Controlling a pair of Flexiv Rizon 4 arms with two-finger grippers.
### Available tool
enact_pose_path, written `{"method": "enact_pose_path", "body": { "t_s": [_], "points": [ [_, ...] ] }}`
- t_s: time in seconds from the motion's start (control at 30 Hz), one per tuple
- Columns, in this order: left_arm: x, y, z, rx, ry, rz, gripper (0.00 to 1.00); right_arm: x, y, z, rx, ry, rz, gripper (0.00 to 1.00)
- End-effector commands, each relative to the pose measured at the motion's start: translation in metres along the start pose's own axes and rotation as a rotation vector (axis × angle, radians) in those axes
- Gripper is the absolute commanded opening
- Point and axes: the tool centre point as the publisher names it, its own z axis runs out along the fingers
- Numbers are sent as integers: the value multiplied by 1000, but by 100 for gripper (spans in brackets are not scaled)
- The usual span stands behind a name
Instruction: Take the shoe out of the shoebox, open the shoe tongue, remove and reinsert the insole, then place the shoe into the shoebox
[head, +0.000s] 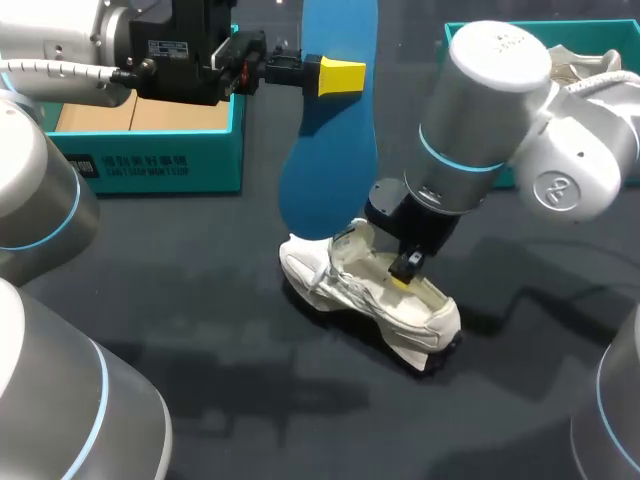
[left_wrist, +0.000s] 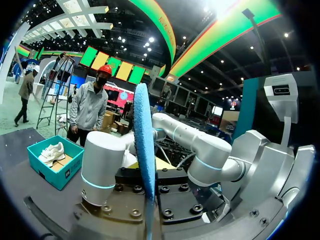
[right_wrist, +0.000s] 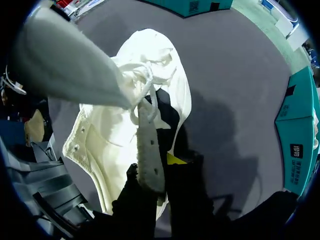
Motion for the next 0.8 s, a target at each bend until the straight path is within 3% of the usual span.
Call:
{"method": "enact_pose_path", "body": {
  "t_s": [0.03, 0.1, 0.3, 0.8],
  "points": [
    [0, 1, 0, -1, 0, 0, 0, 5, -3, -1, -15, 13, 94, 0],
    [0, 1, 0, -1, 0, 0, 0, 9, -2, -1, 33, 2, 211, 0],
    [0, 1, 0, -1, 0, 0, 0, 22, 0, -9, 27, 90, 500, 0],
    [0, 1, 0, -1, 0, 0, 0, 22, 0, -9, 27, 90, 500, 0]
  ]
}}
